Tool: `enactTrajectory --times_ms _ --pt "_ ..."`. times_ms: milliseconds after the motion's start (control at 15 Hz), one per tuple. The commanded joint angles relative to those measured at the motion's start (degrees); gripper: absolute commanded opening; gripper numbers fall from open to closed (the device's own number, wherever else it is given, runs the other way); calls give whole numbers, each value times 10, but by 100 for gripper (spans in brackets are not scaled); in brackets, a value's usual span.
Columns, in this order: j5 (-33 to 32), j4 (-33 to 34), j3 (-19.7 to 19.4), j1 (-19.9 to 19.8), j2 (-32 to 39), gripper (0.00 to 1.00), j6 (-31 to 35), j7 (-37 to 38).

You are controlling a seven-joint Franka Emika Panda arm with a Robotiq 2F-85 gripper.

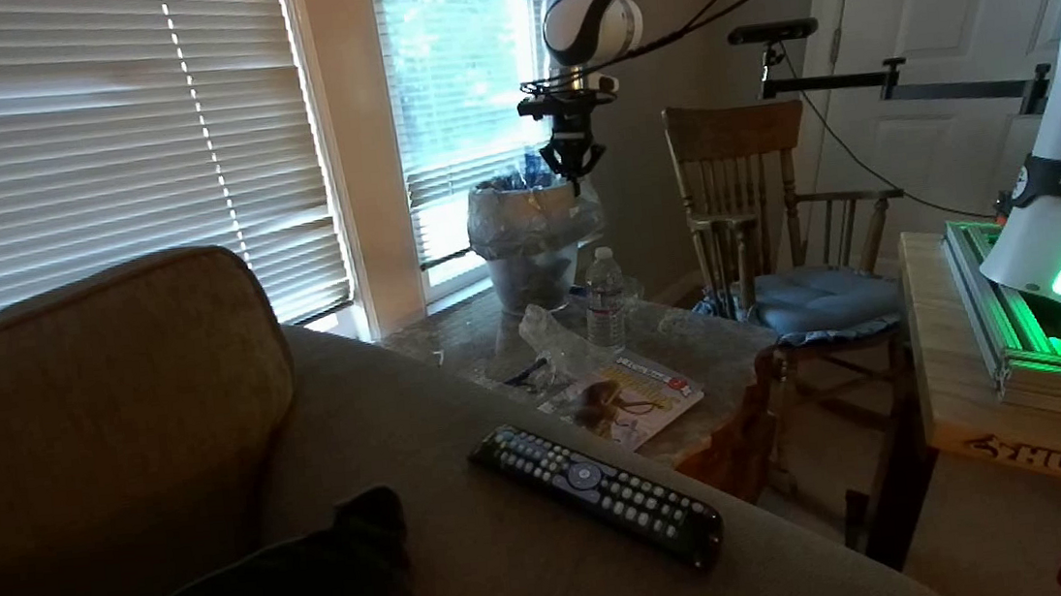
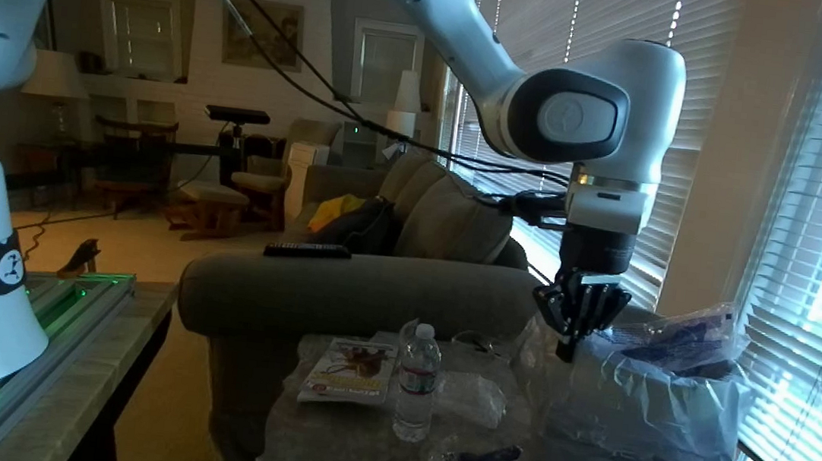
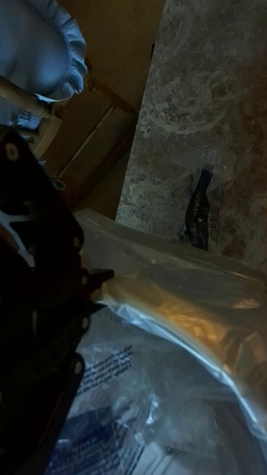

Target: Move the bin to the right.

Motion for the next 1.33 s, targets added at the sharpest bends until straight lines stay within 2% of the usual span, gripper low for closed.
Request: enactTrajectory --times_ms 0,467,1267 --pt "7 -14 -8 9 -16 2 20 33" --pt "2 7 -9 16 2 2 53 64" --pt "5 50 -11 8 20 2 39 94"
